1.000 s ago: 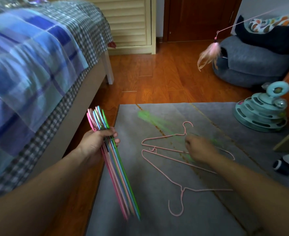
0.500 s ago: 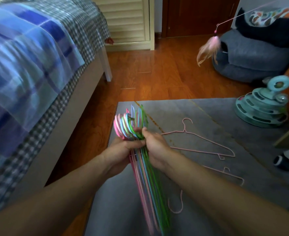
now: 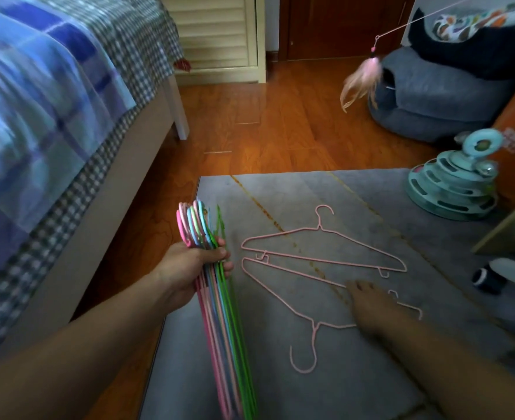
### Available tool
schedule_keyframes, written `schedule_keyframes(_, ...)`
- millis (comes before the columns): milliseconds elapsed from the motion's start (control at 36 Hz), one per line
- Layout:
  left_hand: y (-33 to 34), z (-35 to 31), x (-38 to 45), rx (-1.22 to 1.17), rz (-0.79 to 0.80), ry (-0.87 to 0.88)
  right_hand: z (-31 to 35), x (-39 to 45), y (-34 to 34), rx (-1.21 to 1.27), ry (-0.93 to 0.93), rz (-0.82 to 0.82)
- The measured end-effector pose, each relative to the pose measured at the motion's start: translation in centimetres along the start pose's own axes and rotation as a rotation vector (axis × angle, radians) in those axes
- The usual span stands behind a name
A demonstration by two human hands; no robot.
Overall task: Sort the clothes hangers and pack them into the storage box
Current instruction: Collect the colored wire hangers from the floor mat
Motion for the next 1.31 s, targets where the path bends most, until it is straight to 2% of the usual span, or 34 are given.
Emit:
schedule_keyframes(83,-1.0,0.0,-0.1,0.041,-0.09,-0.007,-1.9,-0.6,2.6,-0.068,0.012,-0.012)
schedule_keyframes(194,-1.7,0.0,0.3,0.038,-0.217,0.004,-0.1,-0.9,3.0,-0.087,-0.046,-0.02)
schedule_keyframes(250,-2.0,0.0,0.6,0.024,-0.255,0.018,1.2,-1.5,2.9,-0.189,-0.121,0.0)
schedule_keyframes(417,-2.4,-0.1,1.0,0.004,-0.326,0.021,3.7,-2.4,2.4,-0.377,-0.265,-0.034)
schedule_keyframes(556,-3.1,-0.1,0.8,0.007,-0.333,-0.002,3.9,-3.5,1.4,-0.377,-0.286,-0.087)
schedule_keyframes(722,-4.1,-0.5,0.6,0.032,-0.285,-0.011,3.4,-2.2,-1.3,-0.115,-0.271,0.068)
schedule_keyframes(806,-4.1,-0.6,0.4,0.07,-0.28,-0.006,3.5,-1.1,-2.4,0.222,-0.22,0.216)
schedule_keyframes(917,-4.1,-0.5,0.4,0.081,-0.274,-0.007,6.4,-1.2,-4.0,0.784,-0.236,0.278)
schedule_keyframes(1028,-3.0,-0.6,0.6,0.027,-0.266,0.026,11.8,-2.5,-5.1,1.092,-0.268,0.351)
schedule_keyframes(1083,-2.1,-0.7,0.5,0.016,-0.238,0.055,14.2,-2.9,-5.4,1.142,-0.291,0.357)
schedule_keyframes(1194,0.2,-1.0,0.3,-0.029,-0.135,0.108,18.5,-4.4,-7.2,1.049,-0.432,0.284)
schedule_keyframes(1306,2.4,-1.0,-0.2,-0.051,-0.064,0.129,21.6,-5.6,-9.2,1.158,-0.568,0.18)
Point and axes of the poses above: each hand's wrist, its own x-axis towards the middle knuckle, its own y-axis out of the palm, z = x × y, the point moved 6 cm from there along x, towards the middle knuckle, and after that the axes turned 1 degree about y, right-handed, at the moved point
